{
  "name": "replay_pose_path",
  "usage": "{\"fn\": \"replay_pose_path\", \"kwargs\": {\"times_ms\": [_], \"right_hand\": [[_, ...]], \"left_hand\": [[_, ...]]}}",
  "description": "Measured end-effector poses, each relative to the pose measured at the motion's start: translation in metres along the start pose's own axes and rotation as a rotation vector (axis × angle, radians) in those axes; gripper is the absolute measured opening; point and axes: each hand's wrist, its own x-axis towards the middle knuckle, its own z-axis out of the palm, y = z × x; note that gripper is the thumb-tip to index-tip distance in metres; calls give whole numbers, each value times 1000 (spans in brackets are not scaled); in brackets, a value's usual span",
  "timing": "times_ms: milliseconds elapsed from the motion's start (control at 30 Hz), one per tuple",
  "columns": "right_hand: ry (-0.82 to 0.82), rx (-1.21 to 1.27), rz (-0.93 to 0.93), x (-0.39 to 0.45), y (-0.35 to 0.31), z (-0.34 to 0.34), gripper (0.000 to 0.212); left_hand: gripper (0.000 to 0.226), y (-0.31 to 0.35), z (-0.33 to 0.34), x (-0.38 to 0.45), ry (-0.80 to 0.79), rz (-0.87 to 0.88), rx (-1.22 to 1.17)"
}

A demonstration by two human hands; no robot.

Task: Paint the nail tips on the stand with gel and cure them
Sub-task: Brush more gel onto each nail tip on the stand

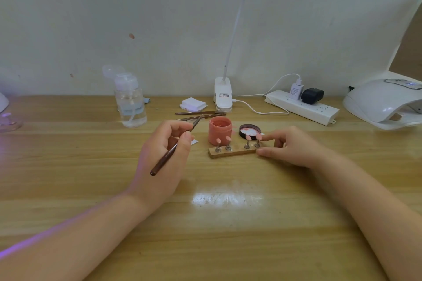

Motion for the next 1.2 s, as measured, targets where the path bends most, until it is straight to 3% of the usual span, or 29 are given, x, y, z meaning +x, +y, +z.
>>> {"fn": "replay_pose_path", "kwargs": {"times_ms": [200,433,633,1000,1133,1200], "right_hand": [[80,124,-72,1,2,5,21],[190,201,-152,-3,-4,3,25],[211,235,-239,-4,-13,5,17],[80,185,-210,2,-12,13,16],[108,88,-152,0,-12,16,41],[163,84,-109,-6,-11,15,43]], "left_hand": [[15,1,0,0,-2,0,8],[17,0,-2,0,7,3,21],[16,-1,-1,0,3,6,25],[15,-1,-1,0,-14,8,14],[14,-2,-2,-1,-18,4,19],[14,-2,-2,0,-17,6,19]]}}
